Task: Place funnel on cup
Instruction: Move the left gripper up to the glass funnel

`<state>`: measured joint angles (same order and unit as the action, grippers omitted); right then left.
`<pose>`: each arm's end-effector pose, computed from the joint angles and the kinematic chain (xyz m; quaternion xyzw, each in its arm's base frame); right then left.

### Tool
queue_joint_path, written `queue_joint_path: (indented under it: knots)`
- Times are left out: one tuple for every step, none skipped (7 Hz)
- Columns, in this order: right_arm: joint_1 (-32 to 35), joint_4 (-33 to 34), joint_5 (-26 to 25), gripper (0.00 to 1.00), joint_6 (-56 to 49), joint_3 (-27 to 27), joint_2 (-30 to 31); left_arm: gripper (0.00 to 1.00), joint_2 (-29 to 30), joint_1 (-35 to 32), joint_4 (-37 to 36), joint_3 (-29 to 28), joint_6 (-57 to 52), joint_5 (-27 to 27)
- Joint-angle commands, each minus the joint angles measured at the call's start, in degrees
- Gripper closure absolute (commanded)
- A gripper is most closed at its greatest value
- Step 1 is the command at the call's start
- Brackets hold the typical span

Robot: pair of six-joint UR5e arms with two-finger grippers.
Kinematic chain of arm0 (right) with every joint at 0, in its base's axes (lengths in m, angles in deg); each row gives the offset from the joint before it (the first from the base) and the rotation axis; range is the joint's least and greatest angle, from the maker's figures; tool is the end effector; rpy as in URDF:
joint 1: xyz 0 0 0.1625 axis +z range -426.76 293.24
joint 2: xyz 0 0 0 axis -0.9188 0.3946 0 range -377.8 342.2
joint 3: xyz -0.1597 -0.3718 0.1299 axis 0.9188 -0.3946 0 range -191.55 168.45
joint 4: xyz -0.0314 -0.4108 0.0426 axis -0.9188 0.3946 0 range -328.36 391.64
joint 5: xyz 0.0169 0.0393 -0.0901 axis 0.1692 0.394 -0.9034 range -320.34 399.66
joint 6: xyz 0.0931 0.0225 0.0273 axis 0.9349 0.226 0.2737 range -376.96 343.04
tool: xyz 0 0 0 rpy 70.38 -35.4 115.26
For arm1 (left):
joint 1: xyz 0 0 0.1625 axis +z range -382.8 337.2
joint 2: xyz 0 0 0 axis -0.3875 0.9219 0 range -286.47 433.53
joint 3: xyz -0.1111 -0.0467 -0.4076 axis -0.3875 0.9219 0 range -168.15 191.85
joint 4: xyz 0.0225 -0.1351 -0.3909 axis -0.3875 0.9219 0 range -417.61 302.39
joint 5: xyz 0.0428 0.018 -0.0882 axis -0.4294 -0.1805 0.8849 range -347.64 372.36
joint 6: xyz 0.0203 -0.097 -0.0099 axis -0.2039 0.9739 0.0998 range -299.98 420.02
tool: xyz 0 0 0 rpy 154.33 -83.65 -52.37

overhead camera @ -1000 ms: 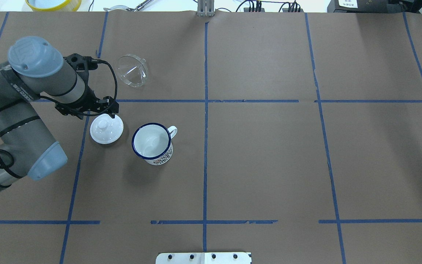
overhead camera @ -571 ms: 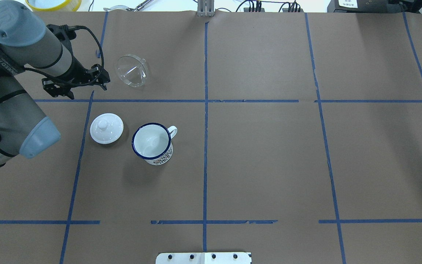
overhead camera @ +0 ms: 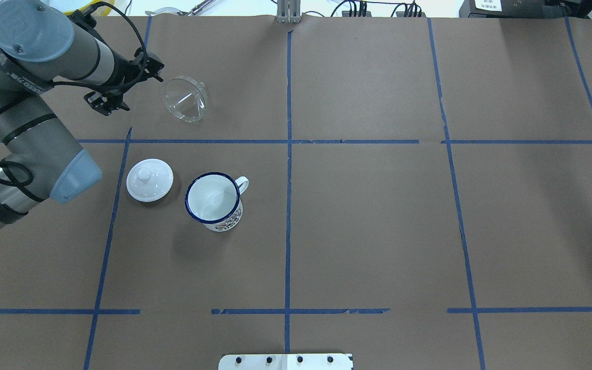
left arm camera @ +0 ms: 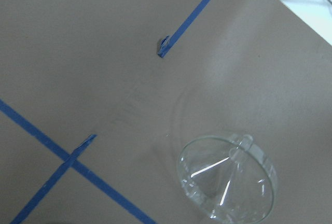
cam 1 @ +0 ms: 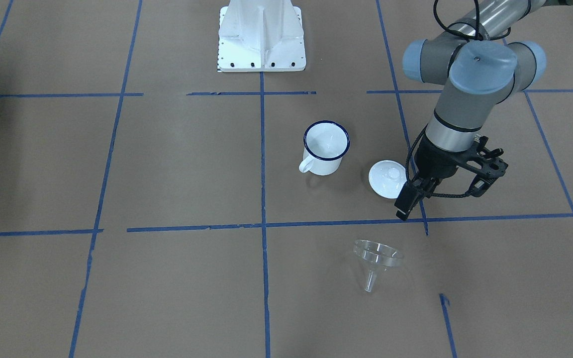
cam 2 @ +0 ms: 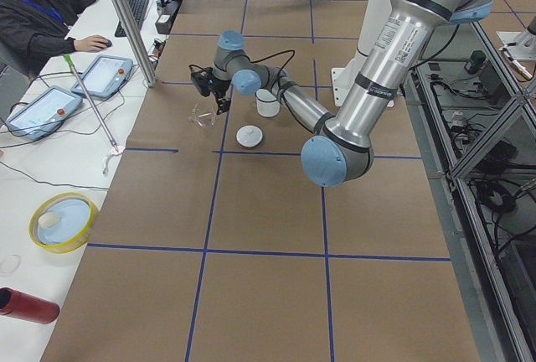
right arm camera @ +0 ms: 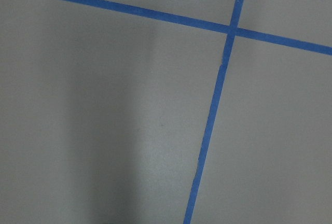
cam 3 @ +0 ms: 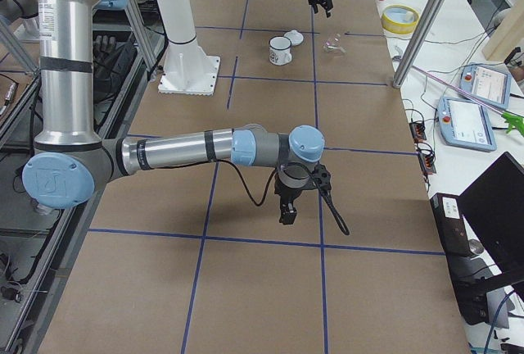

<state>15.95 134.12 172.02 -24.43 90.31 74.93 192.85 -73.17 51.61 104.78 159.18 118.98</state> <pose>0.0070 -0.4668 0.6040 -0.0267 -0.3612 -0.1093 0.9257 0.3508 -0.5879 0.3053 0.0294 0.4481 -0.3879 0.8049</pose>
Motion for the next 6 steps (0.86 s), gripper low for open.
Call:
queue_joint_path:
  knots:
    - [0.0, 0.0, 0.0, 0.0, 0.0, 0.0, 0.0, 0.0, 2.22, 0.45, 10.08, -7.21, 6.21, -2.97]
    - [0.0, 0.0, 0.0, 0.0, 0.0, 0.0, 0.0, 0.0, 3.18, 2.8, 13.79, -10.46, 9.44, -6.3]
    - [0.0, 0.0, 0.0, 0.0, 0.0, 0.0, 0.0, 0.0, 3.8, 3.78, 15.3, -11.54, 10.61, -7.55]
    - [0.0, 0.0, 0.0, 0.0, 0.0, 0.0, 0.0, 0.0, 5.03, 4.14, 15.49, -12.85, 11.66, -7.65]
    - [0.0, 0.0, 0.0, 0.0, 0.0, 0.0, 0.0, 0.0, 6.78, 4.84, 15.58, -15.04, 13.07, -8.26]
    - [0.0, 0.0, 0.0, 0.0, 0.0, 0.0, 0.0, 0.0, 7.93, 5.02, 17.06, -17.5, 13.17, -9.13]
